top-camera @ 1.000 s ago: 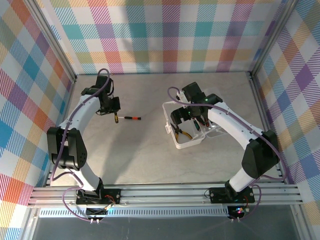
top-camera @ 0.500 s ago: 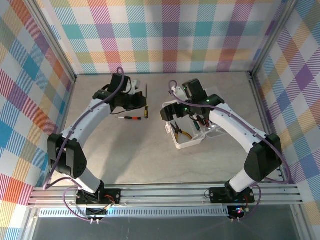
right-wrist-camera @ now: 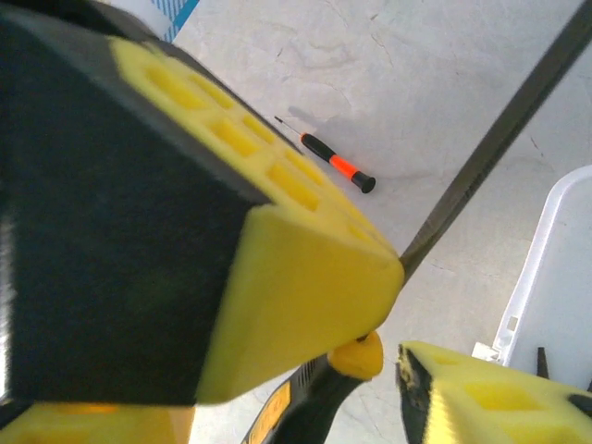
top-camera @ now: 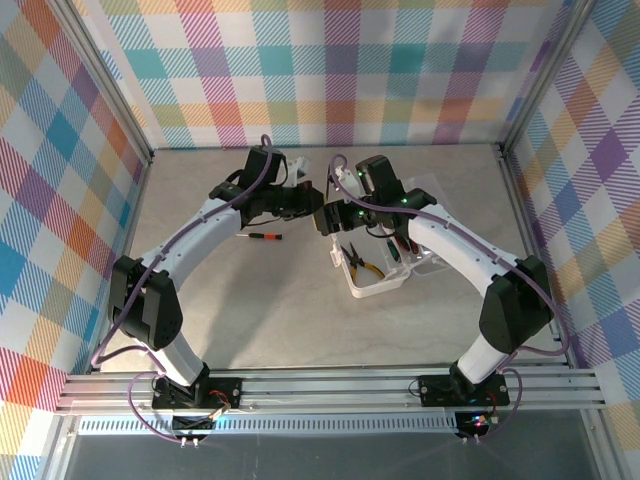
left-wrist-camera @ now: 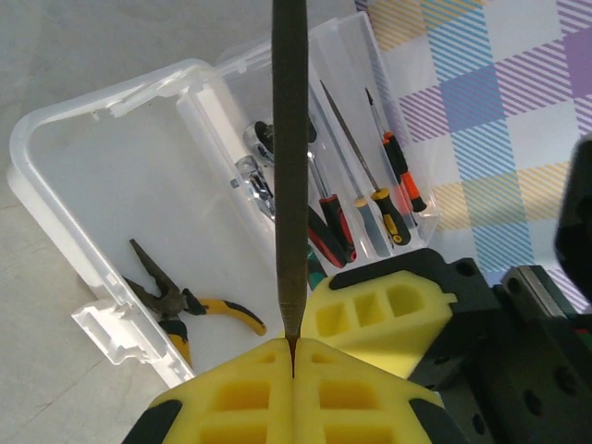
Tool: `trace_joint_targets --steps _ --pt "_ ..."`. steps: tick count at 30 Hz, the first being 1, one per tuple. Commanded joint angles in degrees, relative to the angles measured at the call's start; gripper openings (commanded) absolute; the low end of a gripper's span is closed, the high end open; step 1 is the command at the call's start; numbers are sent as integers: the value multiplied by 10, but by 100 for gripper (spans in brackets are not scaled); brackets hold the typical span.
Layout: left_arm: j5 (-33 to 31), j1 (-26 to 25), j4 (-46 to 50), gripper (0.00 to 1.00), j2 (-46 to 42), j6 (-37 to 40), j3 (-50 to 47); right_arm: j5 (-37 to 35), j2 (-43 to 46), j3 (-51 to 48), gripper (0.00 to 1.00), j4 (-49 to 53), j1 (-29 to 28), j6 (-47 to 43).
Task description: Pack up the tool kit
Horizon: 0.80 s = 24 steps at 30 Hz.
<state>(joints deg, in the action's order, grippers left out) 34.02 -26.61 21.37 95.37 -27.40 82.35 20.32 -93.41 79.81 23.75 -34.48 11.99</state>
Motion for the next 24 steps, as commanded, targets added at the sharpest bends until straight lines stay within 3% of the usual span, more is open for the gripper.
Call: trace_joint_targets --steps 1,9,12,14,18,22,24 --pt "21 -5 -27 0 -12 -13 13 15 -9 8 53 -25 -3 7" --pt "16 -5 -17 0 -9 -2 14 -17 -1 12 3 -5 -2 -2" --pt "-16 2 24 0 -8 32 28 -13 14 5 0 7 17 -5" --pt "-46 18 57 18 -10 58 37 -8 28 -4 0 22 44 -12" --pt "-129 72 120 68 -29 100 34 -46 65 -9 0 104 114 -53" --pt "-239 119 182 97 -31 131 27 -138 84 1 0 197 174 -96" --pt "-285 133 207 100 -24 138 24 -205 79 4 0 233 184 -113"
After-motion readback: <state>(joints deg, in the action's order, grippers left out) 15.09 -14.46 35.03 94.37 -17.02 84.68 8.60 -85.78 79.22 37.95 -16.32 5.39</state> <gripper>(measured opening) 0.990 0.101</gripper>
